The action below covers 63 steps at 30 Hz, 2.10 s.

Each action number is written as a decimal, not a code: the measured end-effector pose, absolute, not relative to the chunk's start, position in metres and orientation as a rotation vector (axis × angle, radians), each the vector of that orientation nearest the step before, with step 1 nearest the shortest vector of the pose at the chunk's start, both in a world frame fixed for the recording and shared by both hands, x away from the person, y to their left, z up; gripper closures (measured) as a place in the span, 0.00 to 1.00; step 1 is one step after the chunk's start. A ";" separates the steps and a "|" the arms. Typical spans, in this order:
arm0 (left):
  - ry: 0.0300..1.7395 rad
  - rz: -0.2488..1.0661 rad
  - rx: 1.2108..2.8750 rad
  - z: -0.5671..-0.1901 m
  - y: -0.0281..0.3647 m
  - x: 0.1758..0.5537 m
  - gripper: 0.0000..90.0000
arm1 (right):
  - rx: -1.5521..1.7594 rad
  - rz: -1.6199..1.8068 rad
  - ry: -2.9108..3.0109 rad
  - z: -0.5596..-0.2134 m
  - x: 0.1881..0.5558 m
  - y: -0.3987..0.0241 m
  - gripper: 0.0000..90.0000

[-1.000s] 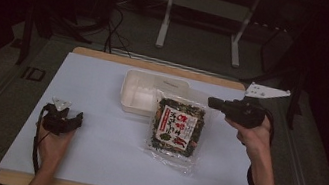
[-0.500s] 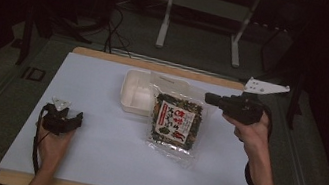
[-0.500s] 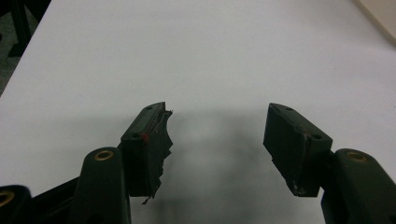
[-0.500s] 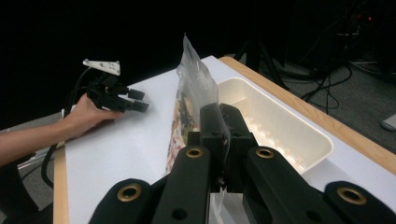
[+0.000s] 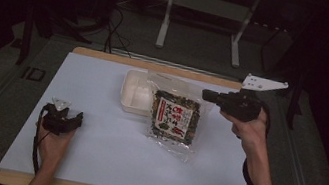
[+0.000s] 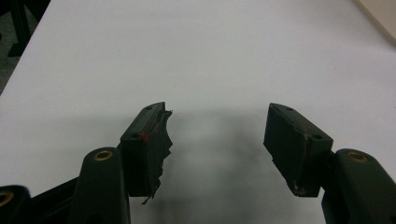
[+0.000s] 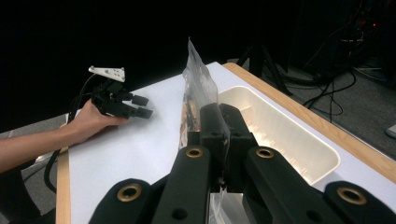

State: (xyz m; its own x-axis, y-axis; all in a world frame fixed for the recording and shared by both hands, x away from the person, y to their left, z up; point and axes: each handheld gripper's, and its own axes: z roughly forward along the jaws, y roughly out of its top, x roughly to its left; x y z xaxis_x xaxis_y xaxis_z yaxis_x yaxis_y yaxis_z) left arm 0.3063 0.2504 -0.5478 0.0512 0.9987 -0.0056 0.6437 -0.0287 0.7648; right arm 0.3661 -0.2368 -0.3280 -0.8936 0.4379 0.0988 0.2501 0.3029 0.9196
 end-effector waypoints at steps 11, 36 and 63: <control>1.653 0.766 1.730 -0.547 0.251 0.306 0.44 | 0.632 1.661 2.379 -0.324 0.366 -0.236 1.00; 1.658 0.762 1.724 -0.547 0.251 0.306 0.42 | 0.591 1.730 2.355 -0.308 0.365 -0.227 1.00; 1.658 0.761 1.721 -0.547 0.251 0.306 0.42 | 0.573 1.825 2.278 -0.287 0.369 -0.217 1.00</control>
State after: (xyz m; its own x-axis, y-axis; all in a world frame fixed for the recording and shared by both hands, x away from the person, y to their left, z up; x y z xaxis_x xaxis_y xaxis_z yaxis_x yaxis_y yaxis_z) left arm 0.3060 0.2513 -0.5472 0.0444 0.9989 -0.0152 0.6397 -0.0167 0.7684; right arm 0.3687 -0.2175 -0.2872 -0.9125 0.3949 0.1072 0.1909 0.1791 0.9651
